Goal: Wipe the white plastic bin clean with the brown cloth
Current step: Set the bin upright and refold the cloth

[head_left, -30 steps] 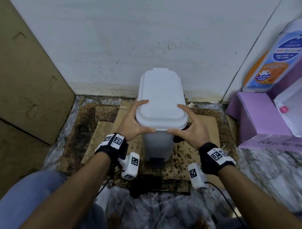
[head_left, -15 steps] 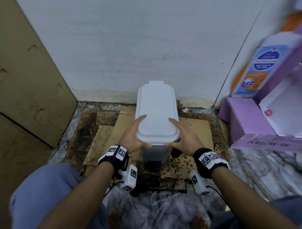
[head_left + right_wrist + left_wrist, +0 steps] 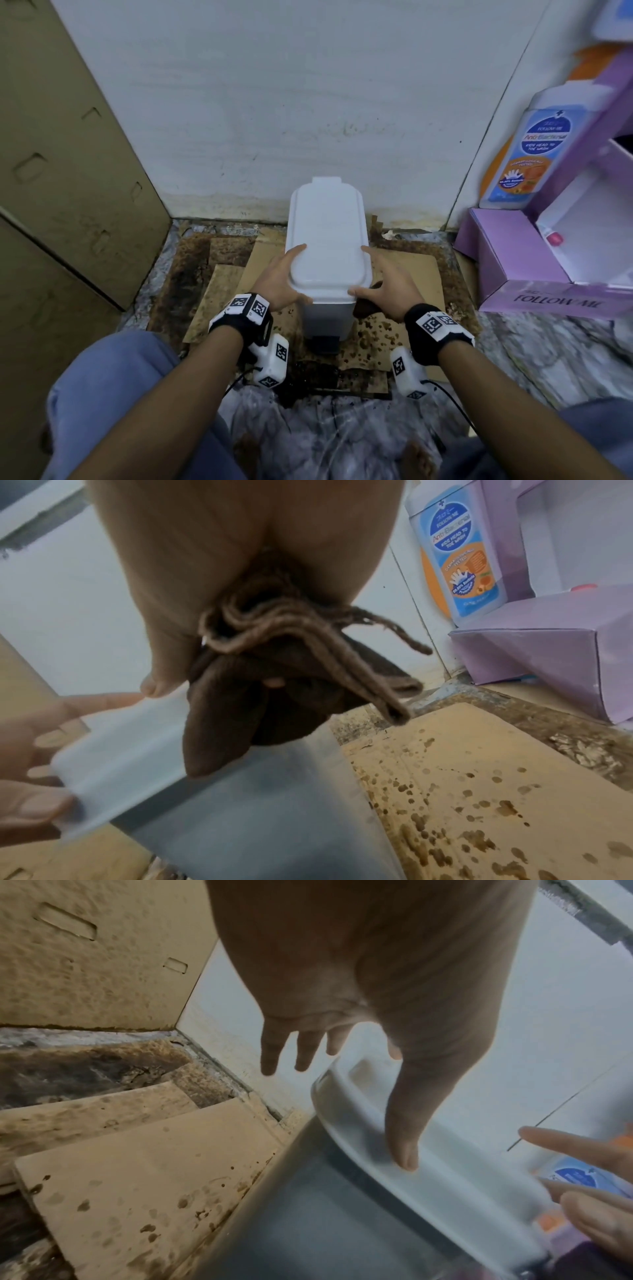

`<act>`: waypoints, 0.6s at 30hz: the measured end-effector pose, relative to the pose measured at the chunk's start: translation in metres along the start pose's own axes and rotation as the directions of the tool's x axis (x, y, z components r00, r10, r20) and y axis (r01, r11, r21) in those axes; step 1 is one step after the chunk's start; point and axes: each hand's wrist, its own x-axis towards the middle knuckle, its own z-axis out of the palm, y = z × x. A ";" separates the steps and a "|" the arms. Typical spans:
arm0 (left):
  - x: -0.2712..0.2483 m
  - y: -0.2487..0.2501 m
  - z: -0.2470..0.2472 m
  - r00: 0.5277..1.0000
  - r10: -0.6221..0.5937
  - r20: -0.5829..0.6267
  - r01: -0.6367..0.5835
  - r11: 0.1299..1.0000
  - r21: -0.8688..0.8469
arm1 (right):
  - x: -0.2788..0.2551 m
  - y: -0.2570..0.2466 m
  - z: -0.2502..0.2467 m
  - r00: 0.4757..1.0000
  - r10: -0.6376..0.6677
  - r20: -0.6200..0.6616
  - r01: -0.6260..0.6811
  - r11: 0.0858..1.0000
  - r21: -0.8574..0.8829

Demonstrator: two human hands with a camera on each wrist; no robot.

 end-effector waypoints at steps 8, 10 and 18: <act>-0.020 0.066 -0.034 0.994 0.105 -0.015 -0.106 0.981 -0.165 | 0.001 -0.046 -0.035 0.991 -0.083 -0.109 0.091 0.993 0.074; -0.031 0.090 -0.042 0.983 0.129 0.129 -0.080 0.941 -0.328 | 0.003 -0.063 -0.041 0.985 -0.140 -0.098 0.153 0.979 0.138; -0.045 0.123 -0.047 0.935 0.231 0.269 -0.005 0.767 -0.641 | -0.004 -0.101 -0.064 0.968 -0.227 -0.111 0.252 0.906 0.341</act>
